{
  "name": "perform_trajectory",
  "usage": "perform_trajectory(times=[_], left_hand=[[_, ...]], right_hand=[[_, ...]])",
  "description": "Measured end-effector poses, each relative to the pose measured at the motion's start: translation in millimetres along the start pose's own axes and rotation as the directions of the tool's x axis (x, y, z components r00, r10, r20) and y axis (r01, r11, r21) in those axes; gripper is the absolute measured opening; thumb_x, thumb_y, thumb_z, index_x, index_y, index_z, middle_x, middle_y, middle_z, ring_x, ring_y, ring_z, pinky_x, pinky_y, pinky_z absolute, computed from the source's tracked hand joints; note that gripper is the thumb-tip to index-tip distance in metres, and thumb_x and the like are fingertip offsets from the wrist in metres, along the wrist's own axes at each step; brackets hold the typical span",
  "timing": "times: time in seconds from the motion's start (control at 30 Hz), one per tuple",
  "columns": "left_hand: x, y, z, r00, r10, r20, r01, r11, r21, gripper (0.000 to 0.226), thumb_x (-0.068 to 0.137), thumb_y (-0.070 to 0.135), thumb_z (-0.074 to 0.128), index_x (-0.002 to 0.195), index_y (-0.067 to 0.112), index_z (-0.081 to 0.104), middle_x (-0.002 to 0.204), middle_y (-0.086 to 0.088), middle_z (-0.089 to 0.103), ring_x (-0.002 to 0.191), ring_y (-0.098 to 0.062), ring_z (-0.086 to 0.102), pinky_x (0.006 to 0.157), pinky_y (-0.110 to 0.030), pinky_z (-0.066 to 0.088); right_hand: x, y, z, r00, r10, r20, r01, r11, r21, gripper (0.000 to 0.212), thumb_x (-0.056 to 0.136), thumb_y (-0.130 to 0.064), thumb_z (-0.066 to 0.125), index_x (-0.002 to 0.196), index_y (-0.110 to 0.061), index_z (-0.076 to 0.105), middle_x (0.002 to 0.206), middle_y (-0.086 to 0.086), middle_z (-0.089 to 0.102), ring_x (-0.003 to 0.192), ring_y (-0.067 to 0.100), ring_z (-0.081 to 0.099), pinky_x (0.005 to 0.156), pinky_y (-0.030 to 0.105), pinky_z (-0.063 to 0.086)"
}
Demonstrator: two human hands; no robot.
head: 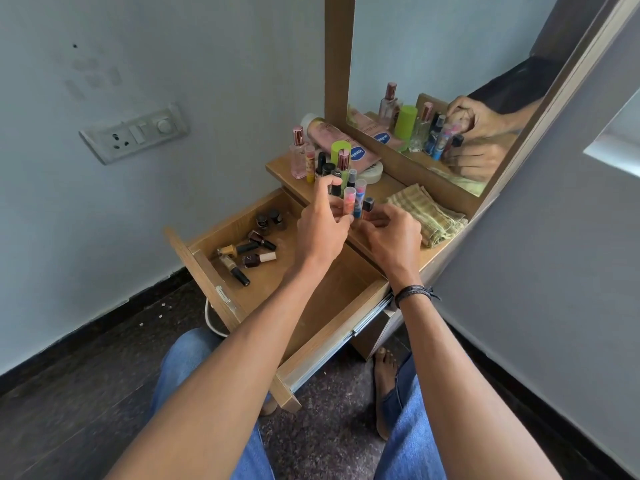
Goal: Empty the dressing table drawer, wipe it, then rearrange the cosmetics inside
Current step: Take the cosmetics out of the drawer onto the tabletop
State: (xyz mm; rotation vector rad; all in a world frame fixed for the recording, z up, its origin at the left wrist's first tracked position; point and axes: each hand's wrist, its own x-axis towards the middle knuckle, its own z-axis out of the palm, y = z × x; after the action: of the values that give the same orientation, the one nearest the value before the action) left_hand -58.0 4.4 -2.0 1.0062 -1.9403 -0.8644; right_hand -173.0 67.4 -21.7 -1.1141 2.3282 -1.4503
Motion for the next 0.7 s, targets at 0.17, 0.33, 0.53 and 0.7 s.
perform_trajectory(times=[0.17,0.33,0.53,0.7], left_hand=[[2,-2,5,1.000,-0.001,-0.022,0.003,0.997,0.075,0.059,0.086,0.007,0.078,0.131,0.024,0.043,0.117,-0.006,0.073,0.099,-0.019,0.073,0.078,-0.047,0.063],[-3,-4,1,0.999,0.001,-0.046,0.004,0.996,0.091,0.056,0.083,0.010,0.081,0.126,0.019,0.046,0.106,0.001,0.068,0.089,-0.012,0.070,0.074,-0.038,0.063],[-29,-19,-21,0.996,0.032,-0.084,-0.024,0.995,0.092,0.042,0.084,0.010,0.080,0.114,0.019,0.052,0.086,0.007,0.060,0.074,-0.004,0.064,0.063,-0.017,0.055],[-51,-54,-60,0.981,-0.159,-0.112,0.182,0.953,0.240,0.029,0.089,0.010,0.074,0.107,0.023,0.056,0.097,0.006,0.063,0.083,-0.009,0.065,0.058,-0.014,0.040]], right_hand=[[1,-2,0,1.000,-0.001,0.009,0.001,1.000,-0.027,0.017,0.084,-0.021,0.085,0.098,-0.016,0.078,0.086,-0.006,0.073,0.078,0.006,0.067,0.075,0.027,0.060],[2,-2,0,1.000,0.013,0.005,-0.013,1.000,-0.027,0.017,0.082,-0.024,0.086,0.095,-0.016,0.078,0.083,-0.008,0.073,0.078,0.005,0.067,0.076,0.029,0.060],[4,-4,0,0.999,0.047,0.017,-0.046,0.999,-0.008,0.017,0.078,-0.023,0.089,0.091,-0.020,0.077,0.080,-0.011,0.072,0.079,0.006,0.069,0.080,0.035,0.061],[6,-5,-1,0.997,0.069,0.030,-0.068,0.998,-0.006,0.024,0.076,-0.024,0.091,0.094,-0.018,0.076,0.078,-0.012,0.072,0.077,0.005,0.069,0.081,0.034,0.061]])
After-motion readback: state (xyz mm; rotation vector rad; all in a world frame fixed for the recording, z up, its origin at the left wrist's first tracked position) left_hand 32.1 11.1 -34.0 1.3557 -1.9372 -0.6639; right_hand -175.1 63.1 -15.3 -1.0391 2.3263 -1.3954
